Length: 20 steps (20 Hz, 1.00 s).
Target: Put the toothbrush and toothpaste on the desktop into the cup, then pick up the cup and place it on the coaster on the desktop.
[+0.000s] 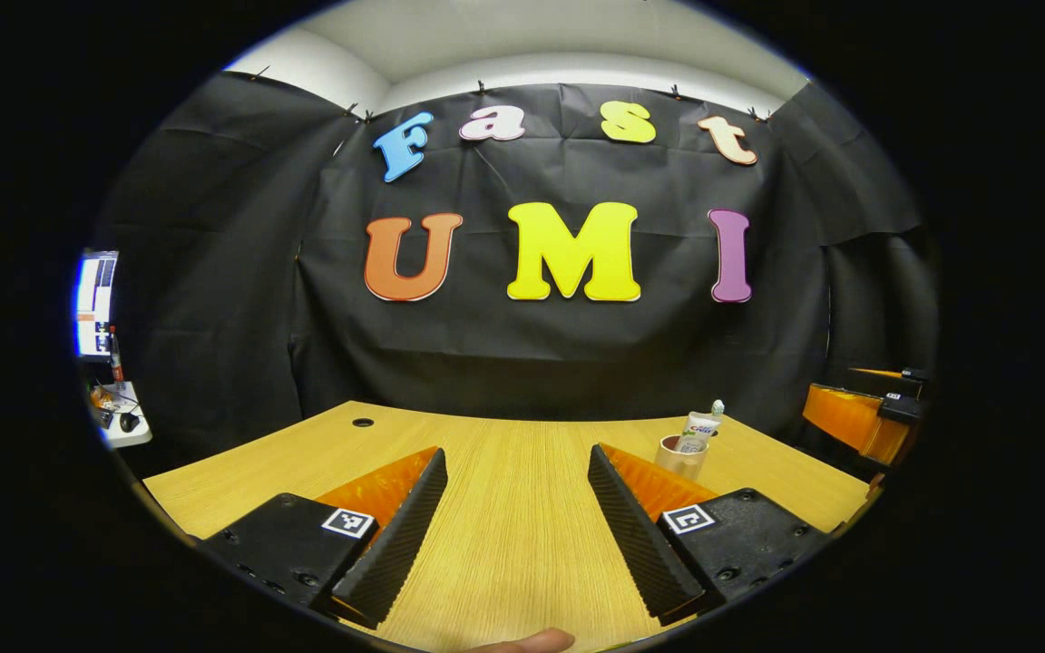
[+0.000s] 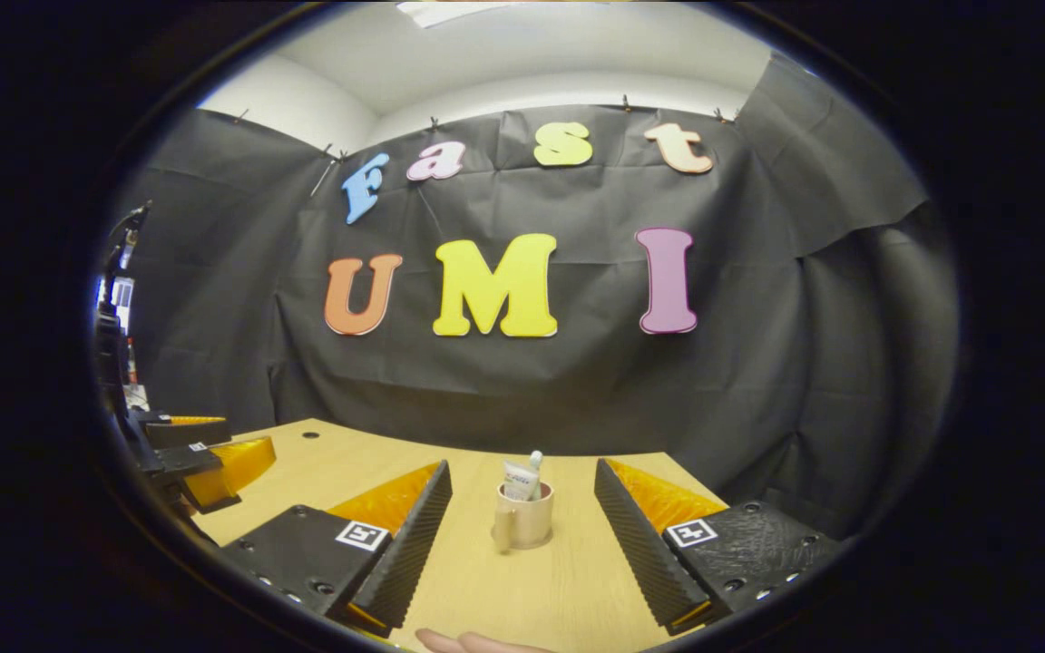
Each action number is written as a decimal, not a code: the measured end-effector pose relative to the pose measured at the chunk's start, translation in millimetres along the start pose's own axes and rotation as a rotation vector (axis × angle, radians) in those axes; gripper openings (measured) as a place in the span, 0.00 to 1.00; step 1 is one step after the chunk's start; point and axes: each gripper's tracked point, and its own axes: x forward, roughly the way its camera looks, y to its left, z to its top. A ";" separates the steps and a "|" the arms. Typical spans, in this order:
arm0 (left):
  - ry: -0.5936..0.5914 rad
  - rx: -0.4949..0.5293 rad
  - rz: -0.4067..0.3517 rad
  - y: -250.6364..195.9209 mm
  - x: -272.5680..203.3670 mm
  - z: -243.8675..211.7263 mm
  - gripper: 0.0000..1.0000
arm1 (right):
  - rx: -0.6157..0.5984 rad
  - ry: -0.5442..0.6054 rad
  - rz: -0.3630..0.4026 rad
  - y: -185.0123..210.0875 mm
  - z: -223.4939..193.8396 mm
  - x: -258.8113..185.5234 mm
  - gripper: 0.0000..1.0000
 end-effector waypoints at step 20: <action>0.020 0.033 0.021 -8.1 -1.9 -4.2 0.99 | 0.023 -0.001 -0.024 -20.3 4.6 -0.8 0.95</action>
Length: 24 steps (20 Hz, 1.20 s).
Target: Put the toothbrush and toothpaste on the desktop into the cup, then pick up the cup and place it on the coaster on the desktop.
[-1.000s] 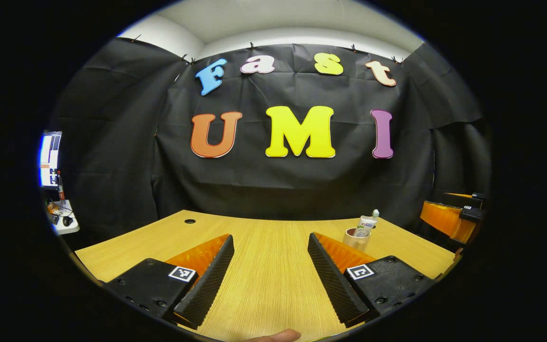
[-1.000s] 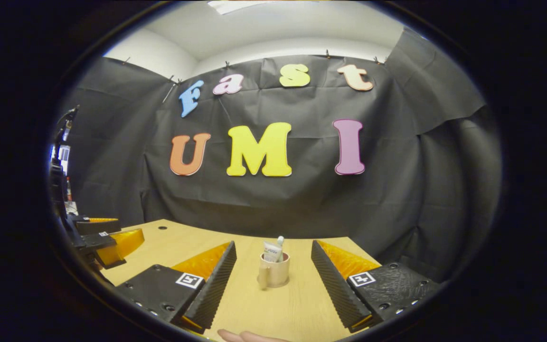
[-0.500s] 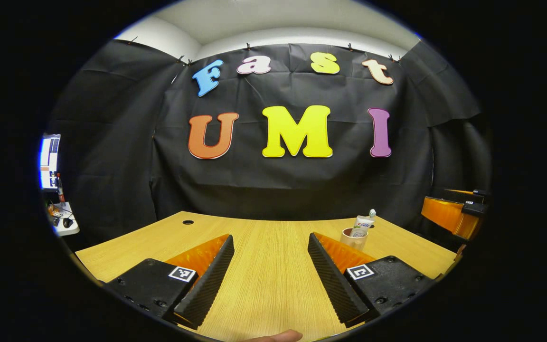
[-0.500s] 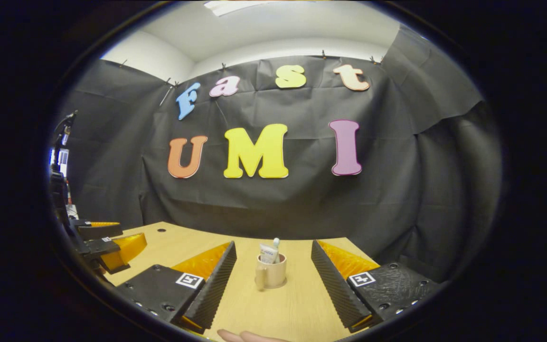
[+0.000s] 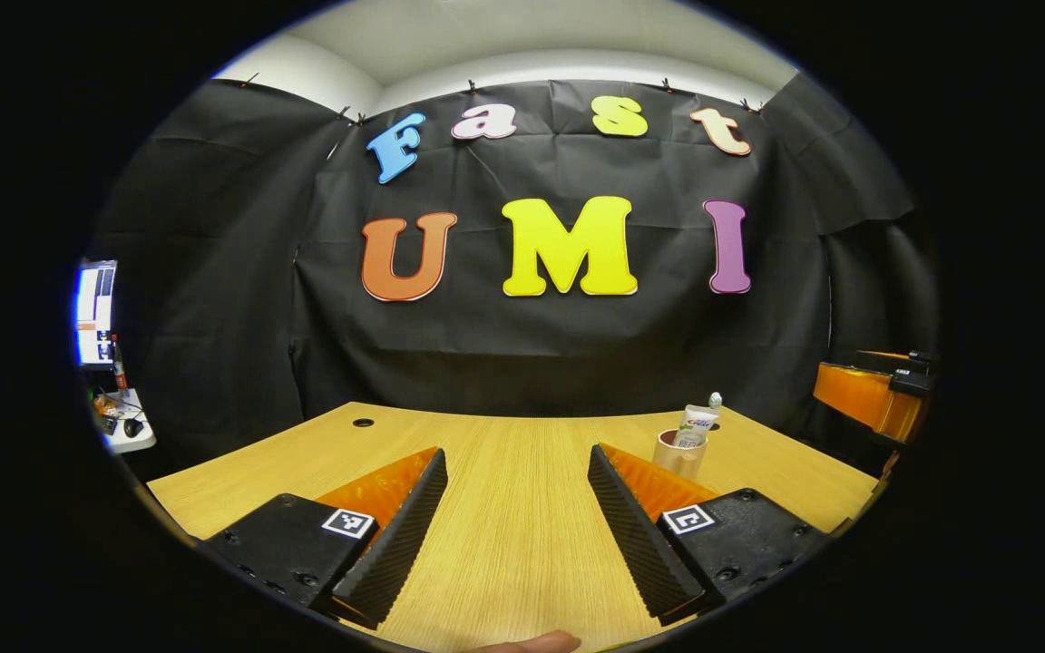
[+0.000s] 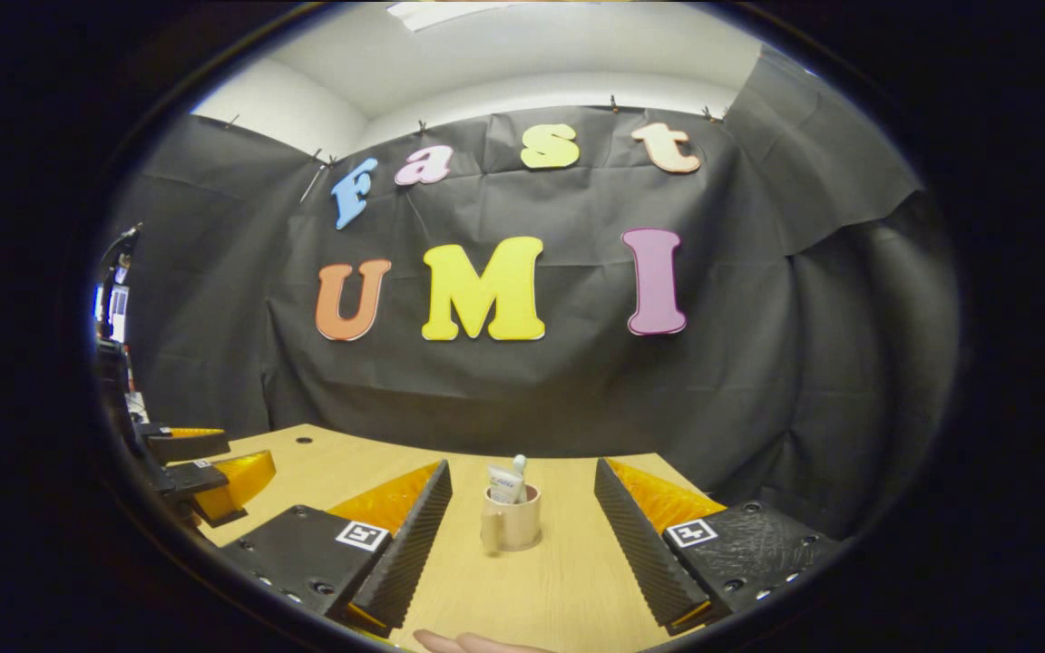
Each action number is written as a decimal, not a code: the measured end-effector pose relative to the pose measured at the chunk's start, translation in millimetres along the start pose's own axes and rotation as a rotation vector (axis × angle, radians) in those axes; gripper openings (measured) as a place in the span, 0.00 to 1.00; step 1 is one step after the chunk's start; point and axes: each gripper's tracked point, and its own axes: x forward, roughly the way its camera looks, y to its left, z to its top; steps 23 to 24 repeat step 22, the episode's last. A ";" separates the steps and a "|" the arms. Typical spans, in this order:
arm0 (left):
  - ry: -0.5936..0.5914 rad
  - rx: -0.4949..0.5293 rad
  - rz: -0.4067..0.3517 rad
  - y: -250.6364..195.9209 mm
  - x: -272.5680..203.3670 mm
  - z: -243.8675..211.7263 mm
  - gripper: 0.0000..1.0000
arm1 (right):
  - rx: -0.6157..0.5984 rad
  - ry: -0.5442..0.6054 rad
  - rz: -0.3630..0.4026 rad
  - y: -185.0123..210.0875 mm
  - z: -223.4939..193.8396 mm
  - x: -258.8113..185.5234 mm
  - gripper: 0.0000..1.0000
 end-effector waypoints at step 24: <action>-0.018 0.005 -0.034 -2.6 -4.2 -5.3 0.99 | -0.010 0.012 -0.003 2.7 -8.5 6.1 0.95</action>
